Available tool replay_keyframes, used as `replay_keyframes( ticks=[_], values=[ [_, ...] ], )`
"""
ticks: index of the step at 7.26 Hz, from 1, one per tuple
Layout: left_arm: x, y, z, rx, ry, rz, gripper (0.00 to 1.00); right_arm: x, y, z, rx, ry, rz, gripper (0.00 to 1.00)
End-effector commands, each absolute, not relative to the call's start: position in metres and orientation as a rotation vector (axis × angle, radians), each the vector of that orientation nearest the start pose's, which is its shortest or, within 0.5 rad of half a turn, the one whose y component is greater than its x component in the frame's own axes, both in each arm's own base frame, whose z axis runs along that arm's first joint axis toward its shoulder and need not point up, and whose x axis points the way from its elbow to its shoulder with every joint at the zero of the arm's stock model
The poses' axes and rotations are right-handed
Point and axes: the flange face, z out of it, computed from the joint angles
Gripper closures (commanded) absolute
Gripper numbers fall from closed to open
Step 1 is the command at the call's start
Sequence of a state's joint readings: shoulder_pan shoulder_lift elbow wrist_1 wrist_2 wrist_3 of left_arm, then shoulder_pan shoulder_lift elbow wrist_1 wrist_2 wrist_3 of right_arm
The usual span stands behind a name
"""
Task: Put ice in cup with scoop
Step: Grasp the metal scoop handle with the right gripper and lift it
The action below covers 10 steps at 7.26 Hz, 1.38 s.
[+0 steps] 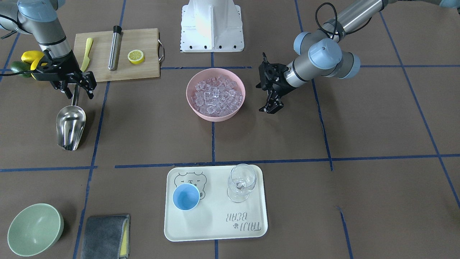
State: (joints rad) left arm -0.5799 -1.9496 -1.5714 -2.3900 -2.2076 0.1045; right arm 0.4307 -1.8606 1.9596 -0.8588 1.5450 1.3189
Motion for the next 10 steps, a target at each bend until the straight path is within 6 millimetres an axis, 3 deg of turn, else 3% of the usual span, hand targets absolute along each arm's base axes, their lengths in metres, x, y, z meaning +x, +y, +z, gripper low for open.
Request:
replay_keyframes(
  ticks=[1, 2, 3, 5, 7, 10],
  values=[
    [0.488, -0.408, 0.347, 0.876, 1.085, 1.308, 0.0, -0.31, -0.293, 0.53, 0.307, -0.744, 0.129, 1.0],
    [0.488, -0.408, 0.348, 0.872, 1.087, 1.31, 0.0, -0.308, -0.293, 0.53, 0.328, -0.732, 0.066, 1.0],
    [0.488, -0.408, 0.348, 0.873, 1.085, 1.309, 0.0, -0.303, -0.29, 0.517, 0.332, -0.754, 0.061, 1.0],
    [0.488, -0.407, 0.343, 0.888, 1.085, 1.308, 0.0, -0.28, -0.292, 0.458, 0.333, -0.868, 0.062, 1.0],
    [0.49, -0.406, 0.343, 0.88, 1.09, 1.306, 0.0, -0.254, -0.311, 0.425, 0.412, -0.925, -0.129, 1.0],
    [0.494, -0.408, 0.328, 0.902, 1.101, 1.306, 0.0, -0.3, -0.305, 0.383, 0.51, -0.996, -0.399, 1.0]
  ],
)
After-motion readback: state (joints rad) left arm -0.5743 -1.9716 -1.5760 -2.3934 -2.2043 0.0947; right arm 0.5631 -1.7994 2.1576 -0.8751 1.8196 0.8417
